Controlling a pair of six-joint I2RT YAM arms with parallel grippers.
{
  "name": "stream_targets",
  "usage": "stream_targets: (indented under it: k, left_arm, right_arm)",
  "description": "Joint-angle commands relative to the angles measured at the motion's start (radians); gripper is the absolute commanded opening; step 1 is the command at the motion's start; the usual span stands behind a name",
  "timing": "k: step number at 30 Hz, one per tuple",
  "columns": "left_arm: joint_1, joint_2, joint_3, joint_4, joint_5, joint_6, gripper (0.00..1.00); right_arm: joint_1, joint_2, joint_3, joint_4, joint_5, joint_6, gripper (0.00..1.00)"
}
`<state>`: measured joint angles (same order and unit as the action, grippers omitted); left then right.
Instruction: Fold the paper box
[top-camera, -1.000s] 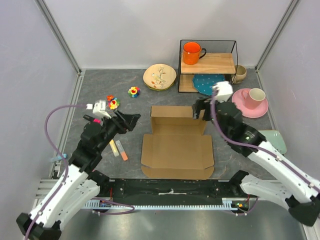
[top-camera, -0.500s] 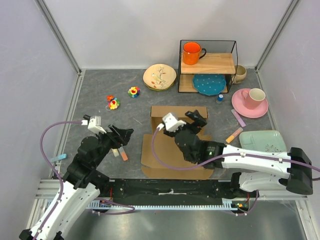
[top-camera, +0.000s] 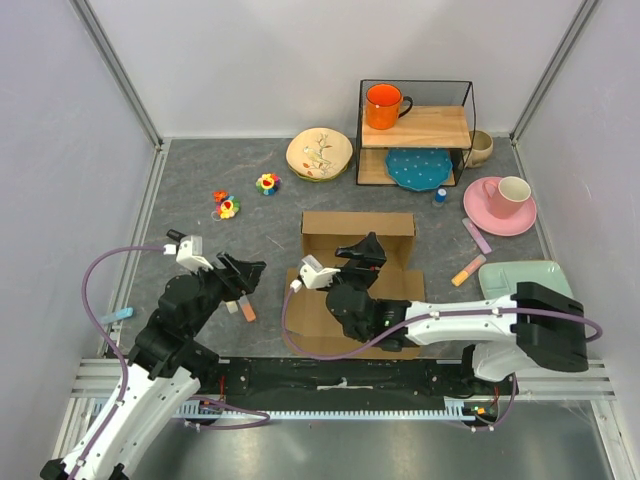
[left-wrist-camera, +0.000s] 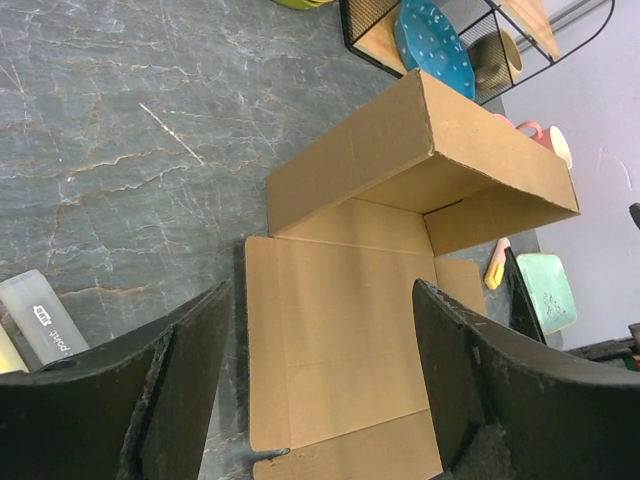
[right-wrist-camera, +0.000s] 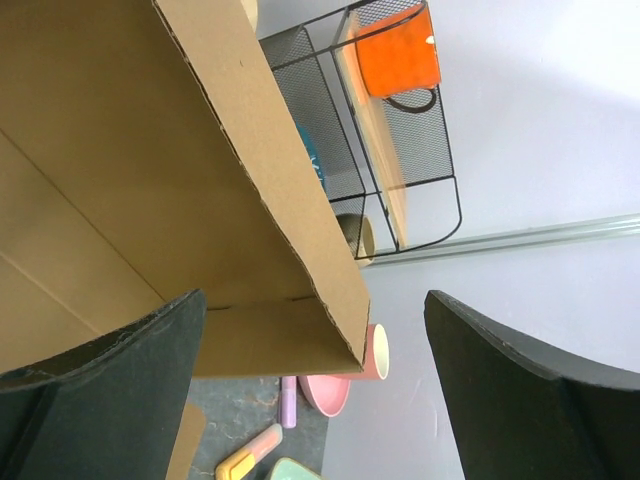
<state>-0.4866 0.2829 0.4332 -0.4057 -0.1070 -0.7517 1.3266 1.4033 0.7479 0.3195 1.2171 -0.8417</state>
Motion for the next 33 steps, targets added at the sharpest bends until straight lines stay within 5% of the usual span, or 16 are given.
stream_targets:
  k: [1, 8, 15, 30, 33]
  left_arm:
    - [-0.001, -0.021, -0.008, -0.005, -0.036, -0.029, 0.80]
    - [-0.001, -0.056, -0.008, -0.018, -0.053, -0.029, 0.79]
    - [-0.001, -0.044, -0.013, -0.018, -0.051, -0.031, 0.79]
    - [-0.001, -0.047, 0.030, -0.028, -0.074, -0.028, 0.79]
    - [-0.001, -0.034, 0.074, -0.028, -0.091, -0.014, 0.80]
  right_arm:
    - [-0.029, 0.072, 0.014, 0.205, 0.047, -0.157, 0.98]
    - [-0.099, 0.149, 0.076, 0.225, 0.006, -0.171, 0.90]
    - [-0.147, 0.167, 0.123, 0.161, -0.050, -0.131, 0.54]
    - [-0.152, 0.140, 0.134, 0.187, -0.013, -0.187, 0.01]
    - [-0.135, 0.073, 0.149, 0.155, 0.004, -0.211, 0.00]
